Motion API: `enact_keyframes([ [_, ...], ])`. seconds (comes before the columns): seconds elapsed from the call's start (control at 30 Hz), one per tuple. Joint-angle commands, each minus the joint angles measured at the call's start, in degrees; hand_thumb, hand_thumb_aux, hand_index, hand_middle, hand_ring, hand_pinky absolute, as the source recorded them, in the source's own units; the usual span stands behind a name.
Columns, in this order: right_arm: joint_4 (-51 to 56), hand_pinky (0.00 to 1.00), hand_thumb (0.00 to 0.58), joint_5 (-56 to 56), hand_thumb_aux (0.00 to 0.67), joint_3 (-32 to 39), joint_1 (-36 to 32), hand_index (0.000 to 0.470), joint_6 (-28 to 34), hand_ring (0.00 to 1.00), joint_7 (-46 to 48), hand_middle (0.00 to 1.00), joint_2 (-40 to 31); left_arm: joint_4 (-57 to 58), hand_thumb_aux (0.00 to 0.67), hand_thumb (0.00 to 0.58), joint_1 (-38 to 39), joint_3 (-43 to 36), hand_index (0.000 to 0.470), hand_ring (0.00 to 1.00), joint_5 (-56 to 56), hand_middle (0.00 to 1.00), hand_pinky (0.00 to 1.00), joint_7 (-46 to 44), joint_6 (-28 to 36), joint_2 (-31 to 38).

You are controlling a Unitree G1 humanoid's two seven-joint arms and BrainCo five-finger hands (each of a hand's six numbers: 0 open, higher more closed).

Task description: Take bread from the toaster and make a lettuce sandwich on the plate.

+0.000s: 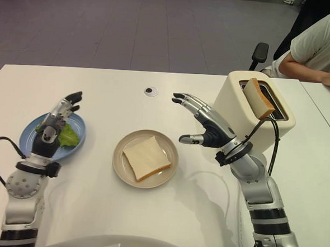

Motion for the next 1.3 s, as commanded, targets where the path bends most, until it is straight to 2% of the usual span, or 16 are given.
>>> enact_keyframes([
  [0.03, 2.7, 0.00, 0.000, 0.1, 0.000, -0.2, 0.9, 0.000, -0.3, 0.00, -0.2, 0.00, 1.2, 7.6, 0.000, 0.000, -1.0, 4.9, 0.000, 0.00, 11.7, 0.00, 0.00, 0.7, 1.6, 12.3],
  [0.17, 4.2, 0.00, 0.000, -0.4, 0.000, 0.2, 1.0, 0.000, -0.9, 0.00, -0.5, 0.00, 2.0, 19.4, 0.000, 0.000, -1.6, 2.4, 0.000, 0.00, 22.6, 0.00, 0.00, 5.4, -1.8, 20.0],
  [0.2, 4.4, 0.00, 0.000, -0.5, 0.000, 0.2, 1.0, 0.000, -1.0, 0.00, -0.4, 0.00, 2.1, 21.6, 0.050, 0.083, -1.8, 1.0, 0.035, 0.00, 25.9, 0.00, 0.00, 7.2, -2.4, 21.6],
  [0.23, 4.5, 0.00, 0.000, -0.6, 0.000, 0.3, 1.0, 0.000, -1.1, 0.00, -0.4, 0.00, 2.3, 23.5, 0.053, 0.087, -2.1, -0.5, 0.037, 0.00, 29.2, 0.00, 0.00, 8.9, -2.9, 23.0],
  [0.3, 4.9, 0.00, 0.000, -0.8, 0.000, 0.5, 1.0, 0.000, -1.3, 0.00, -0.3, 0.00, 2.5, 26.4, 0.000, 0.000, -2.8, -3.0, 0.000, 0.00, 33.5, 0.00, 0.00, 11.6, -2.8, 24.6],
  [0.37, 4.6, 0.00, 0.000, -1.2, 0.000, 0.5, 1.7, 0.000, -1.1, 0.00, -0.6, 0.00, 2.8, 29.4, 0.000, 0.000, -4.8, -5.2, 0.000, 0.00, 36.3, 0.00, 0.00, 13.9, -2.2, 25.7],
  [0.4, 4.3, 0.00, 0.000, -1.3, 0.000, 0.4, 2.1, 0.000, -1.0, 0.00, -0.7, 0.00, 2.9, 31.0, 0.029, 0.049, -6.0, -6.2, 0.020, 0.00, 37.6, 0.00, 0.00, 15.1, -1.9, 26.4],
  [0.43, 4.1, 0.00, 0.000, -1.3, 0.000, 0.3, 2.4, 0.000, -0.9, 0.00, -0.7, 0.00, 2.9, 32.5, 0.097, 0.156, -6.8, -7.1, 0.068, 0.00, 38.9, 0.00, 0.00, 15.9, -1.5, 27.1],
  [0.47, 3.9, 0.00, 0.000, -1.3, 0.000, 0.2, 2.6, 0.000, -0.9, 0.00, -0.7, 0.00, 2.9, 33.6, 0.234, 0.334, -7.4, -8.2, 0.164, 0.00, 40.3, 0.00, 0.00, 16.4, -0.8, 27.8],
  [0.5, 3.9, 0.00, 0.000, -1.3, 0.000, 0.1, 2.7, 0.000, -0.8, 0.00, -0.6, 0.00, 2.9, 34.4, 0.347, 0.445, -7.9, -9.1, 0.243, 0.00, 41.2, 0.00, 0.00, 17.0, -0.4, 28.2],
  [0.63, 3.4, 0.00, 0.000, -1.2, 0.000, 0.1, 2.9, 0.000, -0.7, 0.00, -0.4, 0.00, 3.0, 36.5, 0.352, 0.449, -9.6, -12.3, 0.247, 0.00, 43.1, 0.00, 0.00, 18.8, 1.2, 28.9],
  [0.7, 3.6, 0.00, 0.000, -1.1, 0.000, 0.2, 2.7, 0.000, -0.8, 0.00, -0.2, 0.00, 3.0, 37.3, 0.418, 0.498, -10.1, -13.6, 0.293, 0.00, 43.5, 0.00, 0.00, 19.3, 1.8, 29.2],
  [1.03, 3.7, 0.00, 0.000, -0.7, 0.000, 0.0, 2.1, 0.000, -0.9, 0.00, 0.8, 0.00, 2.8, 40.4, 0.423, 0.501, -11.4, -17.3, 0.297, 0.00, 43.1, 0.00, 0.00, 21.4, 2.8, 29.4],
  [1.07, 3.8, 0.00, 0.000, -0.7, 0.000, 0.0, 2.1, 0.000, -0.9, 0.00, 0.9, 0.00, 2.8, 40.6, 0.468, 0.527, -11.4, -17.4, 0.328, 0.00, 43.0, 0.00, 0.00, 21.6, 2.8, 29.5],
  [1.13, 3.8, 0.00, 0.000, -0.6, 0.000, 0.0, 2.0, 0.000, -0.9, 0.00, 1.0, 0.00, 2.8, 41.0, 0.654, 0.580, -11.4, -17.8, 0.459, 0.00, 42.9, 0.00, 0.00, 22.1, 2.9, 29.6],
  [1.3, 3.8, 0.00, 0.000, -0.6, 0.000, -0.1, 1.8, 0.000, -1.0, 0.00, 1.1, 0.00, 2.8, 41.8, 0.670, 0.580, -11.3, -18.3, 0.470, 0.00, 42.3, 0.00, 0.00, 23.2, 2.9, 29.5],
])
